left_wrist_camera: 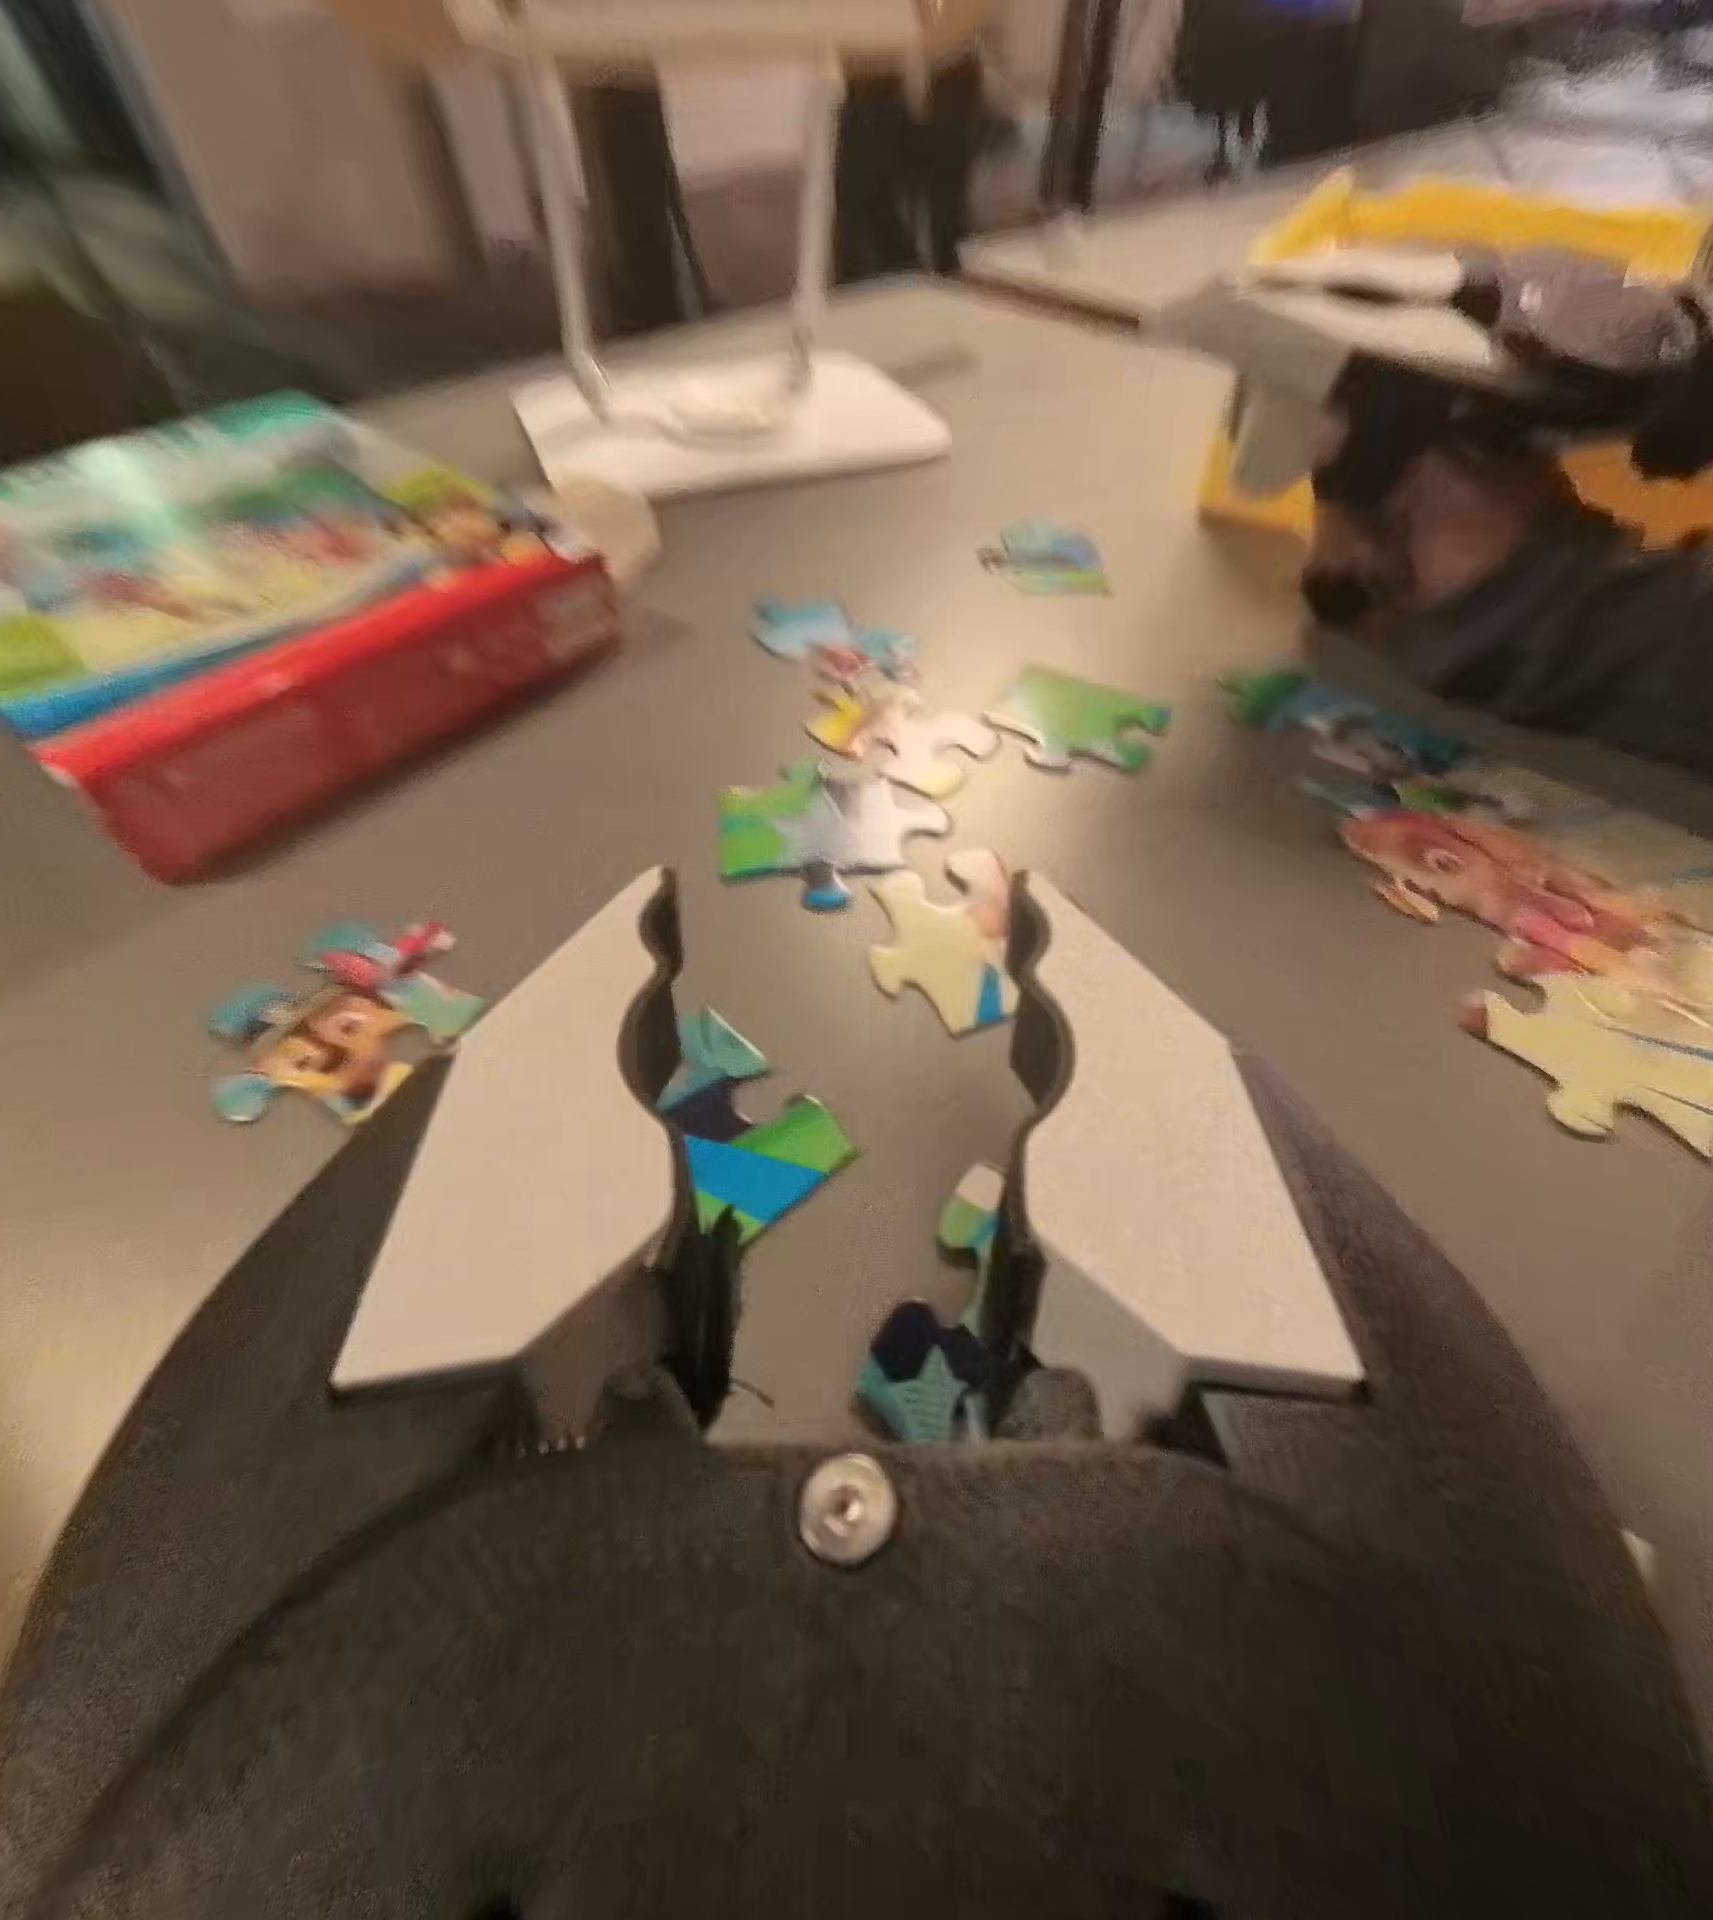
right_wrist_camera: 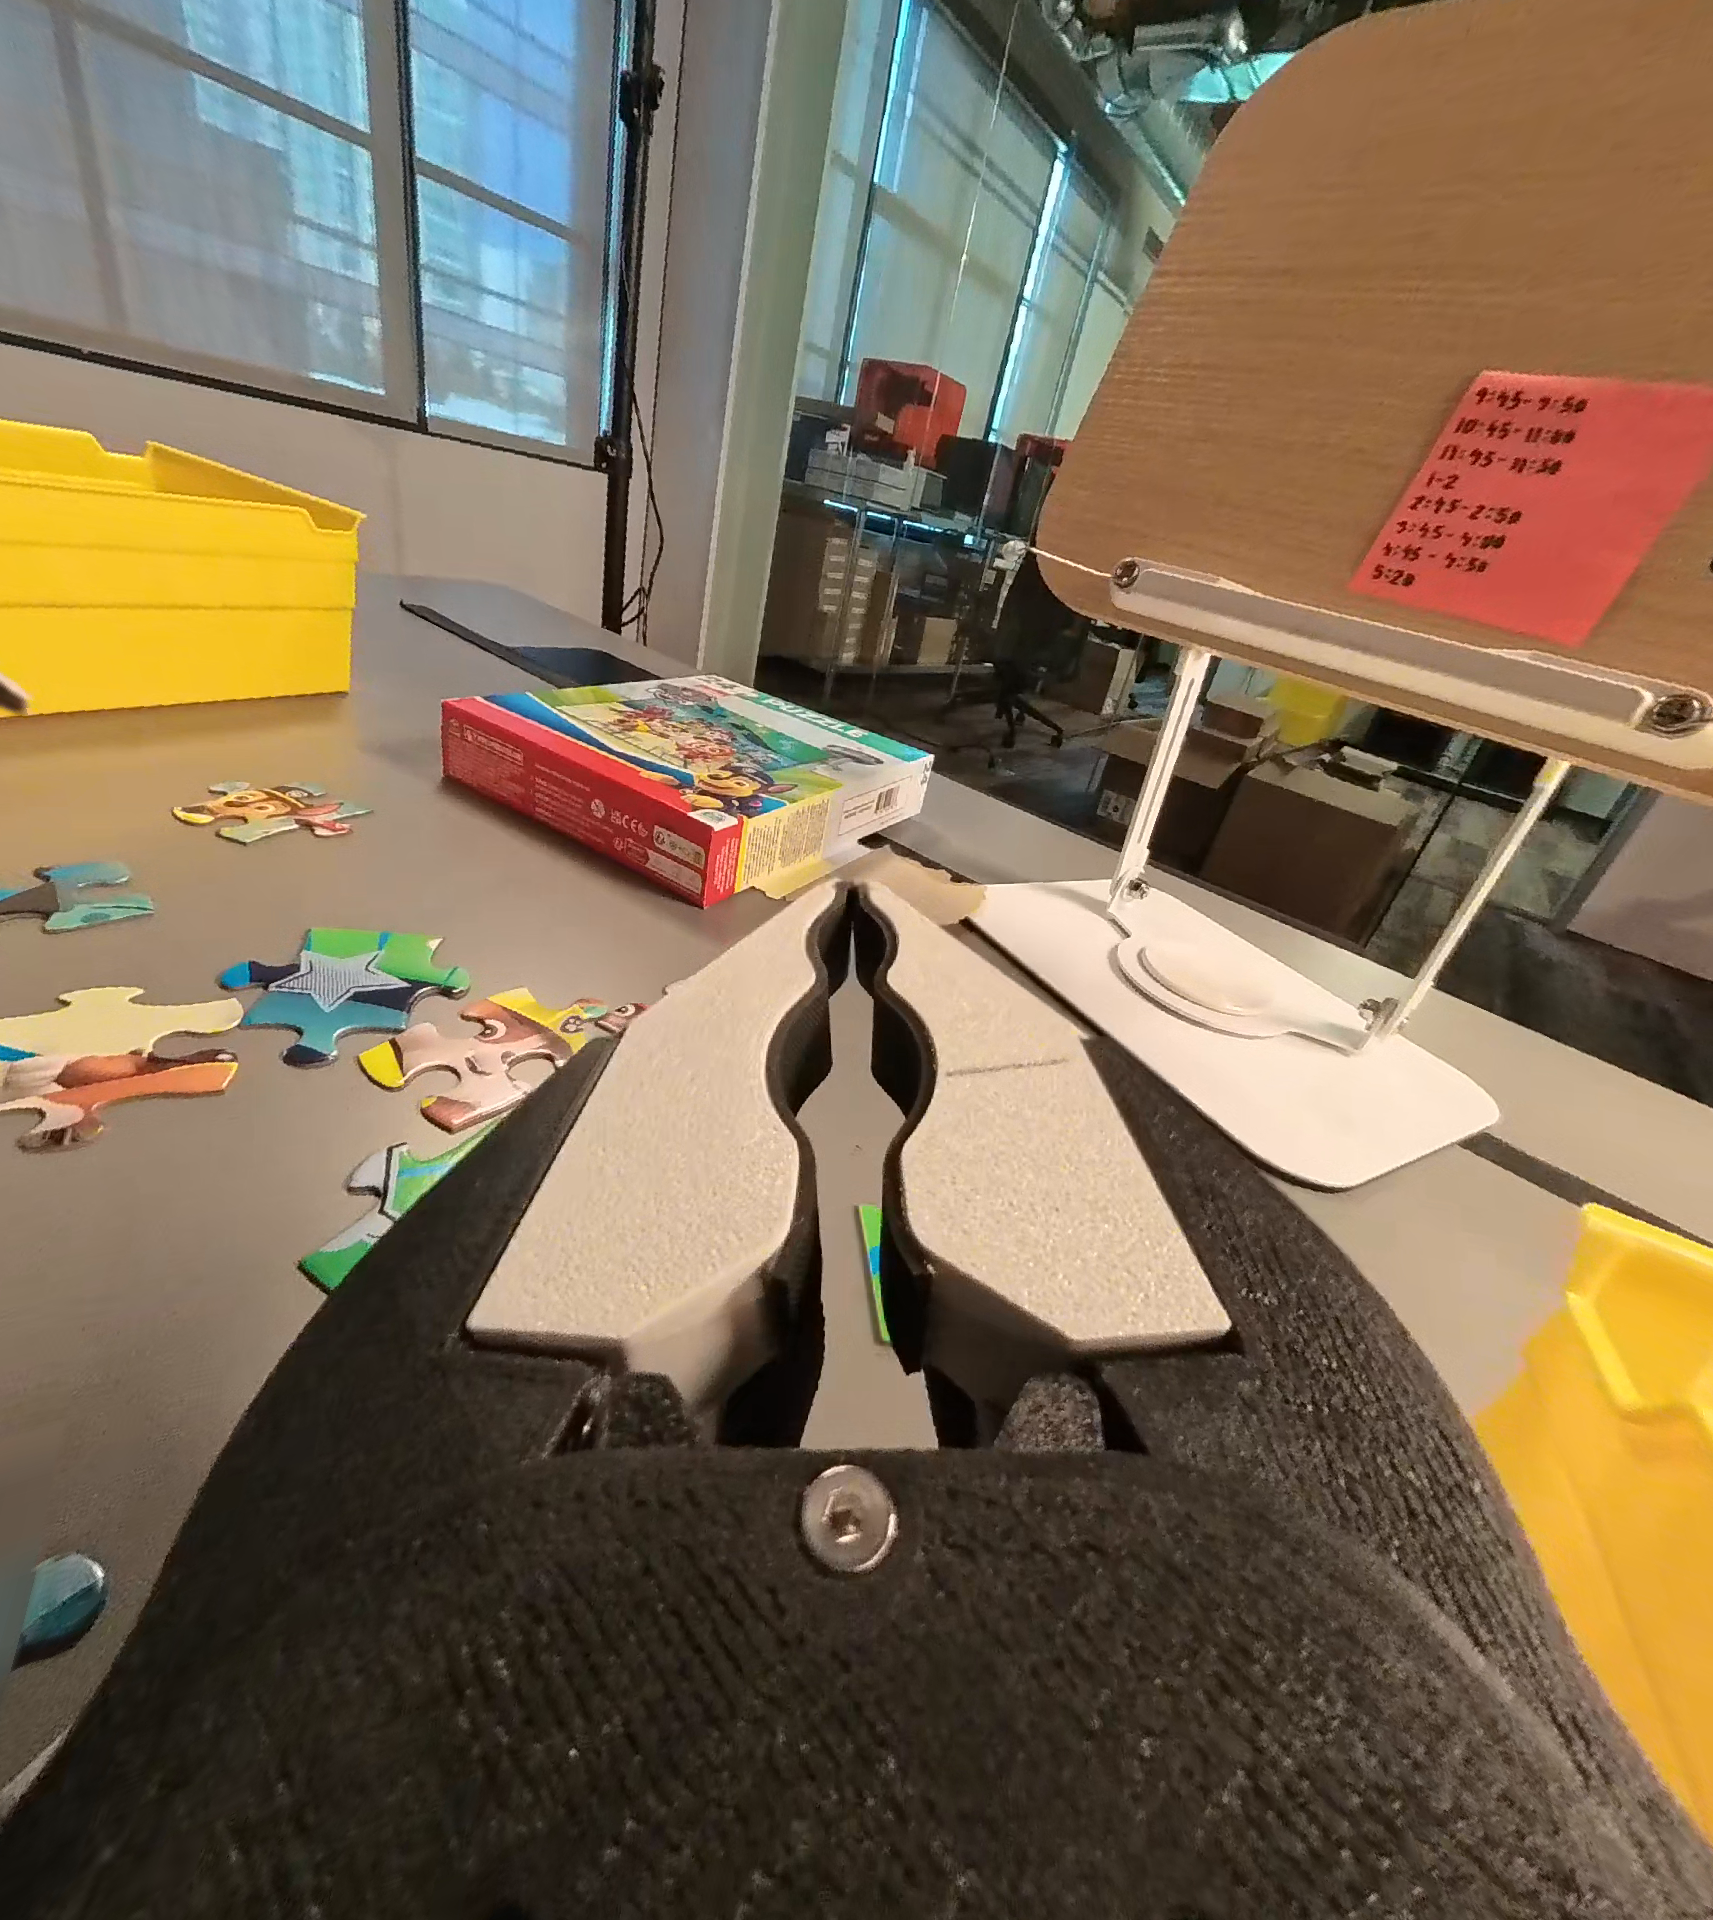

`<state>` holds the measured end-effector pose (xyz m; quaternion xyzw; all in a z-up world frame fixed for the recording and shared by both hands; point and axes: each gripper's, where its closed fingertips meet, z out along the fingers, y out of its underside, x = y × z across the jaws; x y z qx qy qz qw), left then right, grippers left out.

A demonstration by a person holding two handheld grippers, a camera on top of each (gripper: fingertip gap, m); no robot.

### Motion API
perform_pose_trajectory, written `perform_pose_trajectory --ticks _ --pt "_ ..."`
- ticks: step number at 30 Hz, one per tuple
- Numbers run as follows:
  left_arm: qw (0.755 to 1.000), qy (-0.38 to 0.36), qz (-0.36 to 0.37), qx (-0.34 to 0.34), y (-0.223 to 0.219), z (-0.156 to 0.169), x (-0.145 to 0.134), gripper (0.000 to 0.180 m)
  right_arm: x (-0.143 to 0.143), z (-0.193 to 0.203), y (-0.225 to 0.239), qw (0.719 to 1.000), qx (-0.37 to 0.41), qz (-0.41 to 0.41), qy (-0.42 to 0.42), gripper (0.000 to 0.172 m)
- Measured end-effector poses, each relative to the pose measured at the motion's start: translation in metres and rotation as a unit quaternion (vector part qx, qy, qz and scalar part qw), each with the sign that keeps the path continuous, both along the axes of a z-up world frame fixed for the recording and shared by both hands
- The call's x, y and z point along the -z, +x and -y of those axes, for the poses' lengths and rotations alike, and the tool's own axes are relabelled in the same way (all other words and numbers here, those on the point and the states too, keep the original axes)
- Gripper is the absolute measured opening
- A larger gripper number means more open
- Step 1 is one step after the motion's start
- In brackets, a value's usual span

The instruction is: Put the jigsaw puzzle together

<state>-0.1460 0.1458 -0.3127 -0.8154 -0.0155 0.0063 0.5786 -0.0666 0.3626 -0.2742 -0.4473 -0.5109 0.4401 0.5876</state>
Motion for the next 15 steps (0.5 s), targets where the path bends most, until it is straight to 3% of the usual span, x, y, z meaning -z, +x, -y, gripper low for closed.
perform_pose_trajectory --ticks 4,6,9,12,15 --pt "0.995 -0.066 0.02 0.078 0.032 -0.025 0.015 0.069 0.0 0.001 0.0 1.0 -0.003 0.0 0.002 0.0" --pt "0.984 -0.137 0.045 0.105 0.042 -0.031 0.036 0.084 0.0 0.002 0.001 1.0 -0.006 -0.001 0.0 0.0" --pt "0.976 -0.207 0.017 0.072 0.027 -0.029 0.058 0.093 -0.002 0.003 0.002 1.0 -0.008 -0.005 0.0 0.0" --pt "0.977 -0.206 0.028 0.043 0.018 -0.02 0.056 0.095 -0.002 0.002 0.002 1.0 -0.007 -0.005 -0.002 0.0" --pt "0.975 -0.208 0.045 0.059 0.03 0.009 0.052 0.102 -0.002 -0.001 0.004 1.0 -0.002 -0.008 -0.006 0.0"
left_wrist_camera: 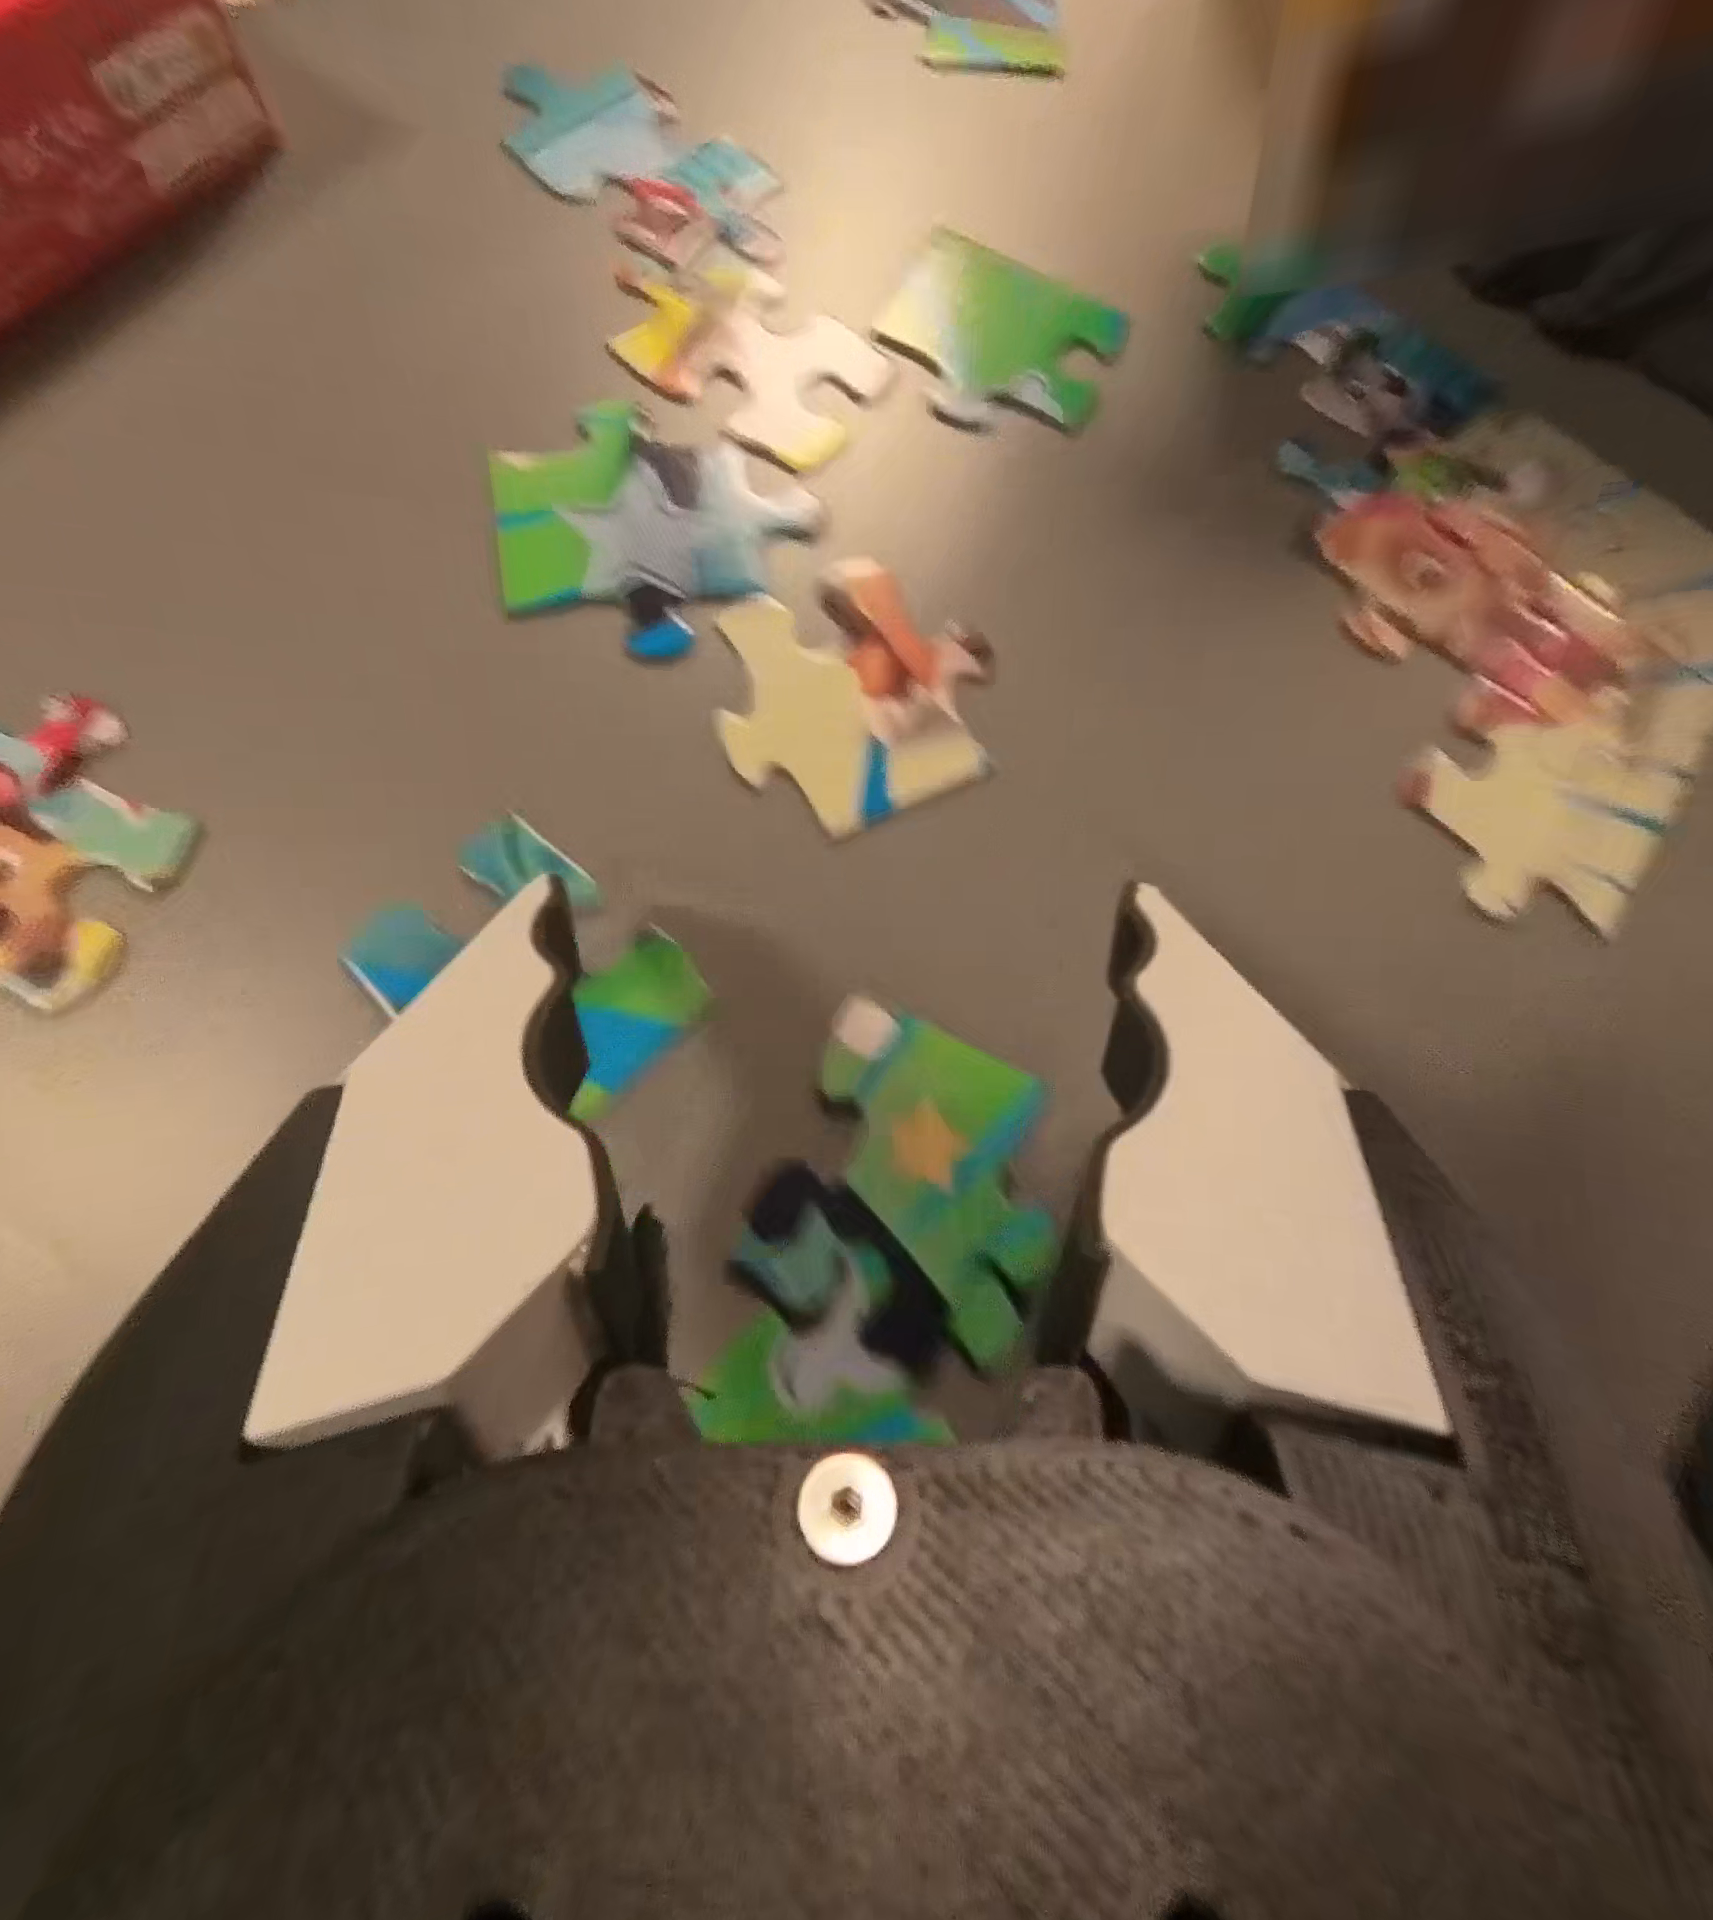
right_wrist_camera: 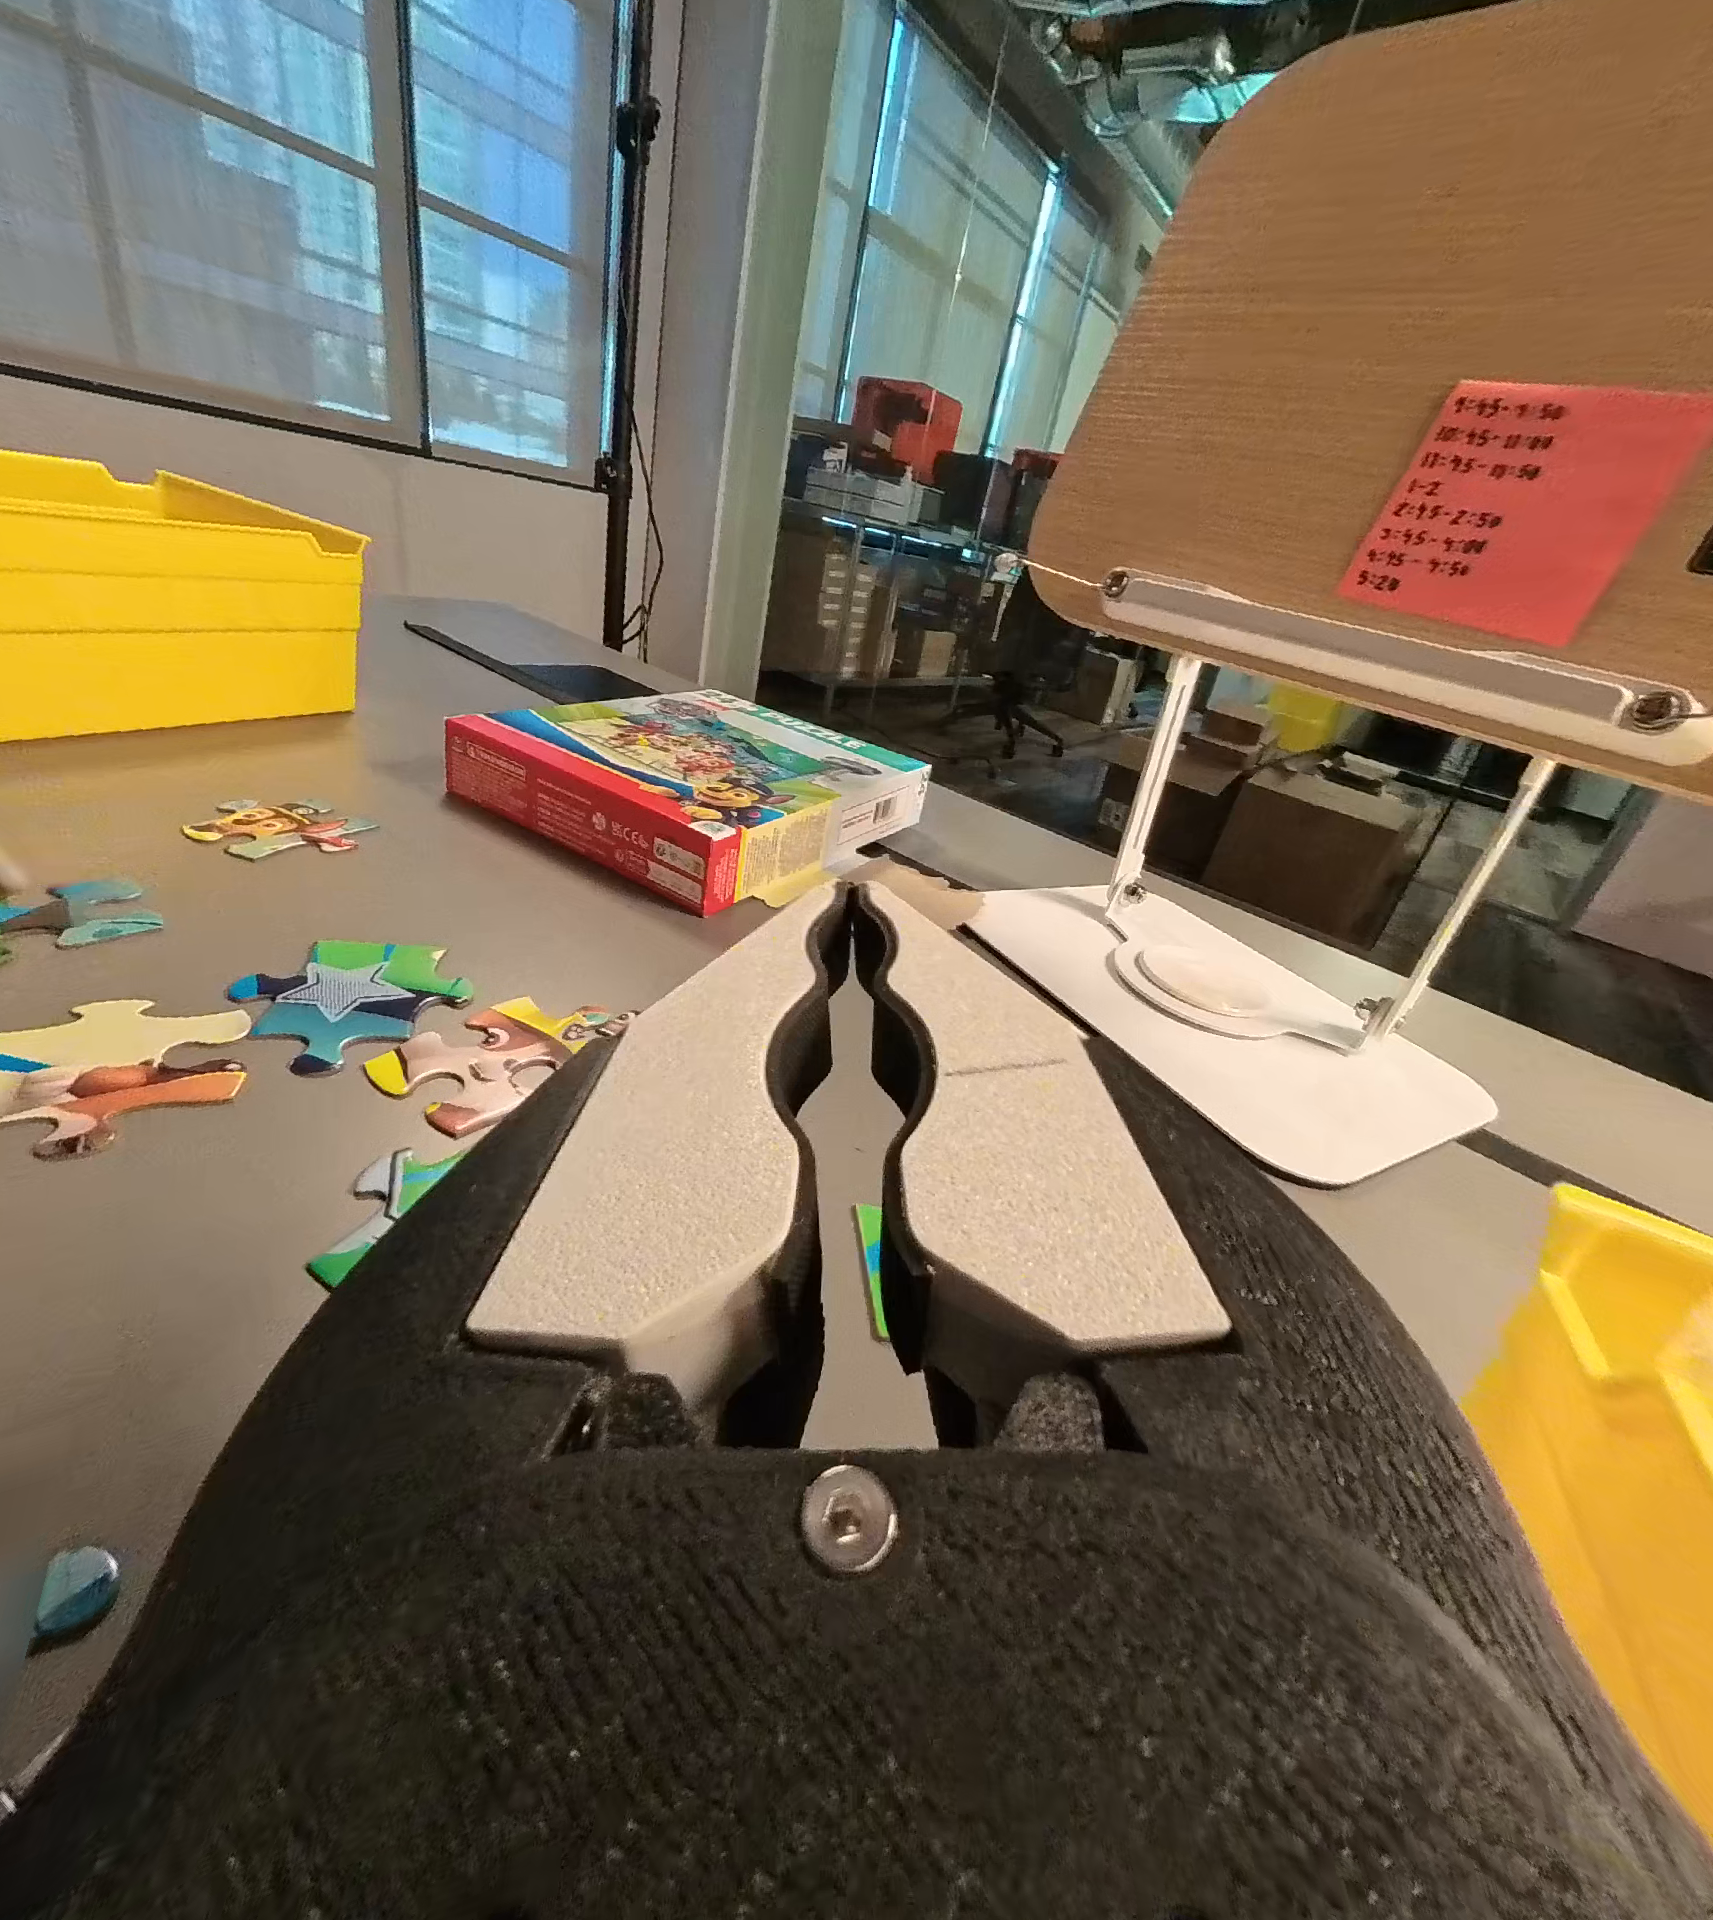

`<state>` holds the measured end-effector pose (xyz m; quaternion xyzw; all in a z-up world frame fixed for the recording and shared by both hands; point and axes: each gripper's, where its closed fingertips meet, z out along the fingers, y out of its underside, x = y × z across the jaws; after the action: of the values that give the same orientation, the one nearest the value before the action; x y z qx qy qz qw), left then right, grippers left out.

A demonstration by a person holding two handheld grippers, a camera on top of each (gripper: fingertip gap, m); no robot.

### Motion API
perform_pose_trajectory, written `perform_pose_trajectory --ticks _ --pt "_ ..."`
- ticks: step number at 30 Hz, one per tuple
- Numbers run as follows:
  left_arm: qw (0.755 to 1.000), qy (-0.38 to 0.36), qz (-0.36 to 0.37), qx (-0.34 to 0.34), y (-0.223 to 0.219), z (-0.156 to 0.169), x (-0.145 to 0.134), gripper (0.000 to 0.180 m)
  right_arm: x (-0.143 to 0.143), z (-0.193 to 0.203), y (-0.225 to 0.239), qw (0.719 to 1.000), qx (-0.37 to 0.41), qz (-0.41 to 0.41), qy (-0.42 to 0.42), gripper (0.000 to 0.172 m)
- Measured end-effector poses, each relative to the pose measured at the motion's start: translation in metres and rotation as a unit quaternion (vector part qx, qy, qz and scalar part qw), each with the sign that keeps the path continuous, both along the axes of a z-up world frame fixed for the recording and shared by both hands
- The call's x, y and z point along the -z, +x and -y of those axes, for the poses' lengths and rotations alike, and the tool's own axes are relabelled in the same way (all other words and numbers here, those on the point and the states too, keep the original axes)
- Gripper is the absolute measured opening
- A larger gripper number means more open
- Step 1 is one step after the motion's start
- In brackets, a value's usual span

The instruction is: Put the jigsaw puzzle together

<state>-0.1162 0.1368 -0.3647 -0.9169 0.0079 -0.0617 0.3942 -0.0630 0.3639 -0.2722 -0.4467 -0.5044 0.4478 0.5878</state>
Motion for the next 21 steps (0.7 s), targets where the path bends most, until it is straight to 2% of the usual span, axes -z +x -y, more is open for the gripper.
perform_pose_trajectory --ticks 2,4,6,7,8,14,21 --pt "0.999 -0.005 0.012 0.048 0.028 0.033 -0.003 0.105 -0.002 -0.001 0.002 1.0 0.001 -0.006 -0.007 0.0" --pt "0.997 -0.016 0.001 0.072 0.048 0.065 -0.001 0.099 -0.002 -0.002 0.001 1.0 -0.001 -0.01 -0.014 0.0" --pt "0.995 -0.03 -0.005 0.091 0.064 0.091 0.005 0.086 0.0 -0.002 -0.002 1.0 -0.004 -0.003 -0.018 0.0" --pt "0.994 -0.035 -0.007 0.106 0.072 0.101 0.008 0.071 0.001 -0.001 -0.003 1.0 -0.005 0.0 -0.018 0.0" --pt "0.993 -0.035 -0.01 0.115 0.077 0.107 0.01 0.065 0.001 -0.001 -0.002 1.0 -0.005 0.001 -0.016 0.0" --pt "0.994 -0.001 -0.025 0.108 0.084 0.102 0.008 0.058 0.001 0.002 0.0 1.0 -0.006 -0.002 -0.014 0.0" --pt "0.99 -0.033 -0.044 0.13 0.082 0.094 0.019 0.056 -0.001 -0.001 0.002 1.0 -0.004 -0.007 -0.023 0.0"
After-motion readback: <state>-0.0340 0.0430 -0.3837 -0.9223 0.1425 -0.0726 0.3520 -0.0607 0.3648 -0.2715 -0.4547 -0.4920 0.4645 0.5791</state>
